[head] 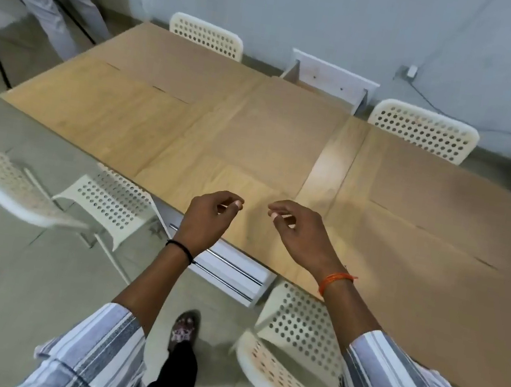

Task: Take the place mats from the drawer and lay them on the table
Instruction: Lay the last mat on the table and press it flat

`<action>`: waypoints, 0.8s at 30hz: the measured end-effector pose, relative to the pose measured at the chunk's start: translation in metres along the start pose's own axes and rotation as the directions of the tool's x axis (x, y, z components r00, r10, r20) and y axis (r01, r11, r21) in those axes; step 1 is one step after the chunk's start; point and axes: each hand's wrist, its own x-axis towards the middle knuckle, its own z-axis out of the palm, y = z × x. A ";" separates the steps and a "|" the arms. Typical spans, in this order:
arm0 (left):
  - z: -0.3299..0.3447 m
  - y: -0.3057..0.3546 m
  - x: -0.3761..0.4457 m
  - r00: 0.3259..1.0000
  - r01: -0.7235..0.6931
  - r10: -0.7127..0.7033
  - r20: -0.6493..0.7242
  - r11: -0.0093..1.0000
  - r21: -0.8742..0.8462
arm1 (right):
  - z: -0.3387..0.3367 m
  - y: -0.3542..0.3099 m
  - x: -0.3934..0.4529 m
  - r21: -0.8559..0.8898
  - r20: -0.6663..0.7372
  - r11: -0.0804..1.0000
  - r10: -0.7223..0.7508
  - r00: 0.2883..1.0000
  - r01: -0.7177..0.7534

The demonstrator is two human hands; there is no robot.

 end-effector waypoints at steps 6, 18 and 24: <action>-0.053 -0.040 0.093 0.993 -0.003 -0.001 0.114 0.999 0.036 | 0.046 -0.013 0.067 -0.017 -0.120 0.988 0.149 0.982 -0.152; -0.035 -0.094 0.213 0.942 0.148 -0.228 0.246 0.941 0.304 | 0.074 0.026 0.140 0.094 -0.216 0.812 0.581 0.784 -0.576; -0.027 -0.096 0.243 0.960 0.207 -0.247 0.130 0.942 0.264 | 0.071 0.040 0.169 0.188 -0.231 0.720 0.693 0.683 -0.668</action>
